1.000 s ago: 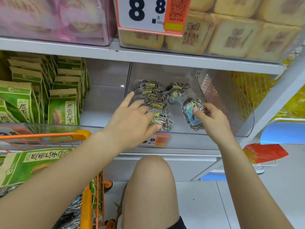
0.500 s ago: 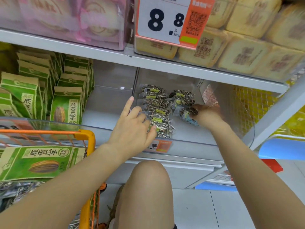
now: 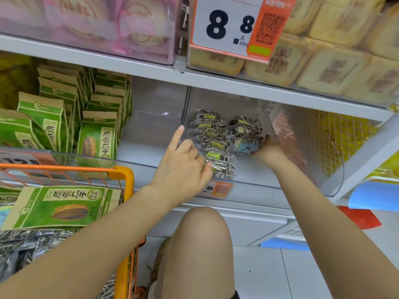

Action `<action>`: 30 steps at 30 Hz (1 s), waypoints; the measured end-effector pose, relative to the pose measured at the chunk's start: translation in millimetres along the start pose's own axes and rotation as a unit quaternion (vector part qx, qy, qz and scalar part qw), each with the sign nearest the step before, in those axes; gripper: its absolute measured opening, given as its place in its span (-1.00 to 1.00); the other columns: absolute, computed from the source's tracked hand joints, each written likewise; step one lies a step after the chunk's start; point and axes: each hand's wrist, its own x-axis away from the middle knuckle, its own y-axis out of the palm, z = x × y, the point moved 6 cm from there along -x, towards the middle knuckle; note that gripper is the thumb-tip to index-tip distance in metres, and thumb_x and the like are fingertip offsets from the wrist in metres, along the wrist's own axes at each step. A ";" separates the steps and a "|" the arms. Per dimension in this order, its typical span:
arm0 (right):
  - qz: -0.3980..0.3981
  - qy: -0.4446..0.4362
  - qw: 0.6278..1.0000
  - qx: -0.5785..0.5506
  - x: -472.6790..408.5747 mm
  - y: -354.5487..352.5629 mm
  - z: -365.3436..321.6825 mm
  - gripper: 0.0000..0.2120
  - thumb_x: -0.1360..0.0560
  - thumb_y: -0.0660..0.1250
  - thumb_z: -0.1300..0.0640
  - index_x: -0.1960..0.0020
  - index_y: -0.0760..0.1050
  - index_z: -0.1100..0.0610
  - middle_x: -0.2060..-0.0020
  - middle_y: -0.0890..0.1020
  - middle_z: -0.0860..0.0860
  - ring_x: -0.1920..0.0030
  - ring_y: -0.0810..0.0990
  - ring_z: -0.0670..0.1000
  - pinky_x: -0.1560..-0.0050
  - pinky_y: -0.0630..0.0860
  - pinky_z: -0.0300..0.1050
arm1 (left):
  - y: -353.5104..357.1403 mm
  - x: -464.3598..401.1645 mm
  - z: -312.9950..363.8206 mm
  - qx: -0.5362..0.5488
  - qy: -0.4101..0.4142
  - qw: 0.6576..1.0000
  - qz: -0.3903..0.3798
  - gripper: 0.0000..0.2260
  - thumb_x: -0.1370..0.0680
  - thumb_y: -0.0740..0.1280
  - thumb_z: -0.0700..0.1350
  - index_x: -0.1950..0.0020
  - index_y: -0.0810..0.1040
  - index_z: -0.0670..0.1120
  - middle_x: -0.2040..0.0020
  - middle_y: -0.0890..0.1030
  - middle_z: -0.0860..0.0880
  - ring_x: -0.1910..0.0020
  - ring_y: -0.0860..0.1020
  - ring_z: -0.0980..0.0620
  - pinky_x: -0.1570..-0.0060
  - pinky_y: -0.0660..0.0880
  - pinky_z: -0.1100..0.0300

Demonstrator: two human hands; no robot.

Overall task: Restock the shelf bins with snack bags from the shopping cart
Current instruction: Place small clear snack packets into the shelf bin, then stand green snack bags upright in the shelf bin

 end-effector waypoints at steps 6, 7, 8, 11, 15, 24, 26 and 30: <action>0.030 0.039 0.998 -0.027 31.7 -29.4 0.2 -0.24 -0.51 0.34 0.11 -0.54 -0.01 0.22 -0.24 0.51 0.25 -0.12 0.54 0.23 0.10 0.41 -0.07 | -3.4 0.0 -1.4 -0.005 0.012 0.999 -0.052 -0.51 -0.59 0.03 0.03 0.21 0.68 -0.14 0.32 0.63 -0.10 0.14 0.54 -0.10 -0.43 0.06 -0.14; 0.054 0.022 0.998 -0.011 41.5 -37.7 -2.9 -0.32 -0.51 0.33 0.07 -0.51 0.08 0.19 -0.20 0.53 0.25 -0.12 0.55 0.24 0.10 0.41 -0.06 | -4.7 0.8 -1.9 -0.001 0.020 0.998 -0.058 -0.51 -0.59 0.03 0.05 0.19 0.68 -0.13 0.30 0.63 -0.09 0.12 0.54 -0.11 -0.42 0.06 -0.14; 0.082 -0.003 0.997 0.006 54.7 -46.3 -9.4 -0.40 -0.51 0.32 0.04 -0.46 0.19 0.18 -0.15 0.56 0.24 -0.09 0.56 0.25 0.09 0.43 -0.05 | -7.8 2.1 -2.3 0.011 0.031 0.998 -0.056 -0.53 -0.58 0.03 0.05 0.16 0.68 -0.12 0.26 0.63 -0.08 0.08 0.55 -0.11 -0.42 0.07 -0.13; 0.154 -0.091 0.983 0.044 95.2 -57.2 -39.0 -0.60 -0.53 0.28 0.01 -0.29 0.38 0.17 -0.02 0.60 0.22 -0.02 0.58 0.26 0.09 0.47 0.02 | -27.2 15.7 -6.8 0.069 0.062 0.995 -0.040 -0.64 -0.52 0.09 0.00 0.08 0.66 -0.07 0.11 0.63 -0.05 -0.04 0.54 -0.09 -0.32 0.27 -0.02; 0.187 -0.234 0.954 0.008 160.8 -50.4 -94.5 -0.75 -0.55 0.26 0.04 -0.20 0.51 0.05 -0.02 0.66 0.02 -0.05 0.61 0.15 0.08 0.48 0.00 | -63.9 56.7 -32.8 0.142 0.049 0.985 -0.087 -0.67 -0.52 0.09 -0.01 -0.02 0.61 -0.06 0.01 0.61 0.00 0.06 0.57 -0.06 0.17 0.55 0.09; 0.086 -0.496 0.864 -0.021 287.7 25.2 -224.1 -0.85 -0.51 0.31 0.00 -0.04 0.60 -0.06 0.24 0.68 -0.13 0.23 0.68 0.01 0.38 0.54 -0.05 | -129.6 221.2 -172.3 0.079 -0.188 0.950 -0.236 -0.61 -0.55 0.00 0.14 -0.20 0.50 0.06 -0.10 0.60 0.07 -0.01 0.58 0.05 0.07 0.54 0.08; 0.034 -0.520 0.853 0.009 306.9 44.1 -251.6 -0.79 -0.54 0.24 -0.07 -0.11 0.57 -0.08 0.15 0.69 -0.12 0.13 0.67 0.01 0.27 0.53 -0.05 | -144.3 256.7 -198.6 0.034 -0.252 0.936 -0.244 -0.64 -0.58 0.02 0.16 -0.23 0.48 0.09 -0.12 0.60 0.09 -0.03 0.58 0.04 0.09 0.52 0.11; -0.027 -0.551 0.830 0.079 333.1 76.8 -296.5 -0.69 -0.59 0.11 -0.14 -0.26 0.46 -0.12 -0.08 0.63 -0.14 -0.10 0.60 -0.03 0.08 0.50 -0.10 | -168.5 305.5 -241.5 -0.048 -0.365 0.896 -0.248 -0.69 -0.57 0.18 0.11 -0.23 0.49 0.03 -0.12 0.59 -0.03 -0.09 0.56 -0.07 0.05 0.53 0.05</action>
